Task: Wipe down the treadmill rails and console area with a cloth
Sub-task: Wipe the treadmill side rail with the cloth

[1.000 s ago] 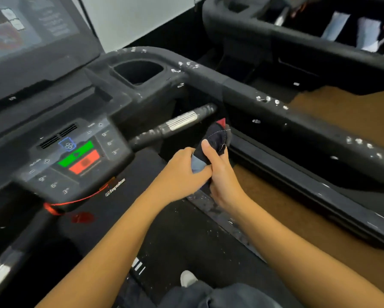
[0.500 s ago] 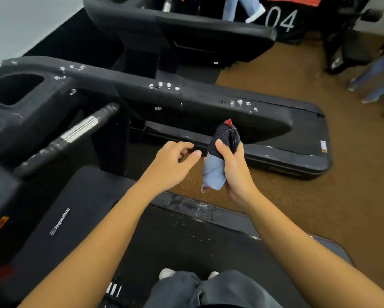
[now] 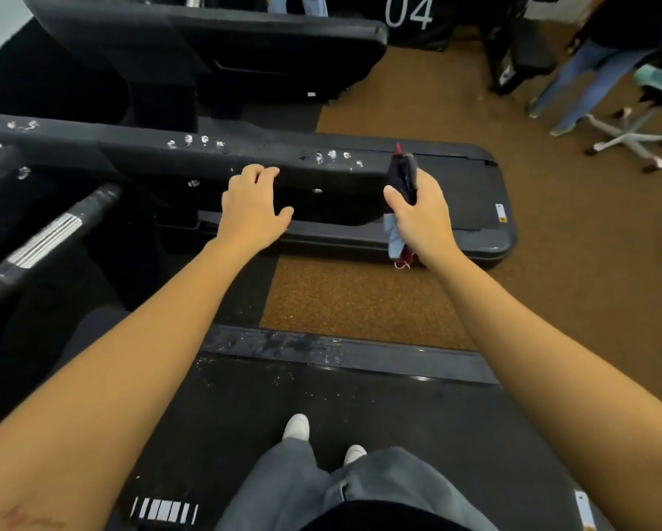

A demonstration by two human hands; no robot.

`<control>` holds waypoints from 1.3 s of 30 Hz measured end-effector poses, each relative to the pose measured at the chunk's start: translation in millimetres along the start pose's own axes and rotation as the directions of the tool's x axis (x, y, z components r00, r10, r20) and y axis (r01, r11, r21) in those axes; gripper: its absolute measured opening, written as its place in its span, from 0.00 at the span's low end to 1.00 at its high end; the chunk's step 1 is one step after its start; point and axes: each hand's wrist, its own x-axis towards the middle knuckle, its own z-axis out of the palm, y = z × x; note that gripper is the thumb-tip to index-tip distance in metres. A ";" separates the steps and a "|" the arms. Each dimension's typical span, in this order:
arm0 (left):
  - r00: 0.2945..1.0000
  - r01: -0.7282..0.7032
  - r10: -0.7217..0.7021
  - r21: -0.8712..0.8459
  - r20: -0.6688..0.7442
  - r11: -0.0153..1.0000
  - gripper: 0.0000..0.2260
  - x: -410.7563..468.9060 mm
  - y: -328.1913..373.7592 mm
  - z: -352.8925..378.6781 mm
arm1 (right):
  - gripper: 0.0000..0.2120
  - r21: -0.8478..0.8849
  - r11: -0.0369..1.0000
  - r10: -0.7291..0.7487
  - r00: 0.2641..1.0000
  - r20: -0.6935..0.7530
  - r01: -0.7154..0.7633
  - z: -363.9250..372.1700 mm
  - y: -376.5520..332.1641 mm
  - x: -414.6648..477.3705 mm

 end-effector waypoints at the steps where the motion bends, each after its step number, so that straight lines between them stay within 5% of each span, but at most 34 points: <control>1: 1.000 -0.021 0.022 0.041 -0.007 0.999 0.29 7.1 -1.5 -0.1 | 0.10 -0.065 0.997 -0.033 0.999 -0.008 0.032 1.6 2.4 7.2; 7: 0.988 -0.154 0.151 0.213 0.028 0.965 0.32 44.0 -14.5 1.0 | 0.17 -0.399 0.916 -0.067 0.997 -0.043 0.044 14.4 1.1 41.8; 13: 0.969 -0.246 0.229 0.316 0.089 0.916 0.34 67.2 -30.0 10.9 | 0.19 -0.601 0.797 0.043 0.998 -0.049 -0.064 37.3 -16.2 60.3; 17: 0.963 -0.269 0.252 0.302 0.093 0.915 0.32 72.5 -37.4 14.3 | 0.20 -0.674 0.739 -0.006 1.000 0.001 0.005 57.7 -27.3 65.1; 24: 0.960 -0.278 0.276 0.250 0.042 0.927 0.26 77.0 -39.5 14.3 | 0.23 -0.717 0.673 -0.179 0.981 0.080 0.181 56.0 -5.2 41.0; 30: 0.963 -0.269 0.261 0.227 0.063 0.936 0.26 80.1 -40.7 13.0 | 0.20 -0.607 0.792 -0.024 0.990 -0.139 -0.066 29.2 3.3 49.8; 33: 0.966 -0.259 0.250 0.222 0.069 0.940 0.27 81.4 -41.4 13.9 | 0.20 -0.641 0.759 0.017 0.988 -0.154 -0.113 44.7 -12.6 65.4; 39: 0.967 -0.253 0.246 0.196 0.060 0.947 0.27 80.3 -43.3 17.8 | 0.21 -0.689 0.707 -0.148 0.986 0.080 0.162 93.9 -34.5 55.8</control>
